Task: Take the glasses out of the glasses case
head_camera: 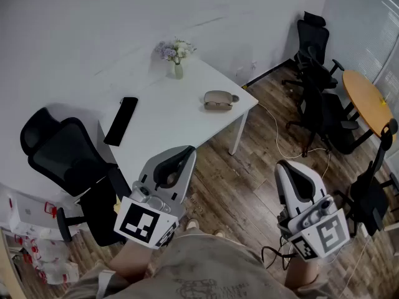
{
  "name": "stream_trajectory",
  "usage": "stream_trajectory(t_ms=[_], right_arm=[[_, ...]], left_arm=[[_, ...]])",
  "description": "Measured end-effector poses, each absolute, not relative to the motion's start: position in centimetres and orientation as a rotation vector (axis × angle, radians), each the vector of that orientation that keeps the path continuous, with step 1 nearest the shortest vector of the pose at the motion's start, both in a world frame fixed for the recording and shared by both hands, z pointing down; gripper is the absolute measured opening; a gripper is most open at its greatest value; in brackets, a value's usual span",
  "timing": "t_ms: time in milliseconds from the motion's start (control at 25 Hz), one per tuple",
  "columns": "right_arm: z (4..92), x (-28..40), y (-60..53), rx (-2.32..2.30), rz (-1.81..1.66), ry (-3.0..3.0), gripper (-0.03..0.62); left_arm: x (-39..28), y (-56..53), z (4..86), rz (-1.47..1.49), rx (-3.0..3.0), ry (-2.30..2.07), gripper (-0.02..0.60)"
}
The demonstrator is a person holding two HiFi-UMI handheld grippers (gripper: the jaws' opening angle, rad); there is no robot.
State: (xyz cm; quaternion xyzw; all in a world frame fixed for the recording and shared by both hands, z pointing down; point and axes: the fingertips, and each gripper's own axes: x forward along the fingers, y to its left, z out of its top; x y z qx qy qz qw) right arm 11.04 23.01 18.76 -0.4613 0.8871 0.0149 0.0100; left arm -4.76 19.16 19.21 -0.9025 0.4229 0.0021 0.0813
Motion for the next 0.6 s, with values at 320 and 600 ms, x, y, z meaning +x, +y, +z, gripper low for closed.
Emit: stream_trajectory(t_ms=[320,600], right_arm=[[19.0,11.3,23.7,-1.407,0.033,2.757,0.031],[18.9,12.2,24.0,-1.411,0.038,2.720,0.034]], left_arm=[[-4.4,19.7,19.8,-0.028,-2.697,1.280,0.015],[-3.8,20.0,20.0,-0.026,-2.701,1.285,0.015]])
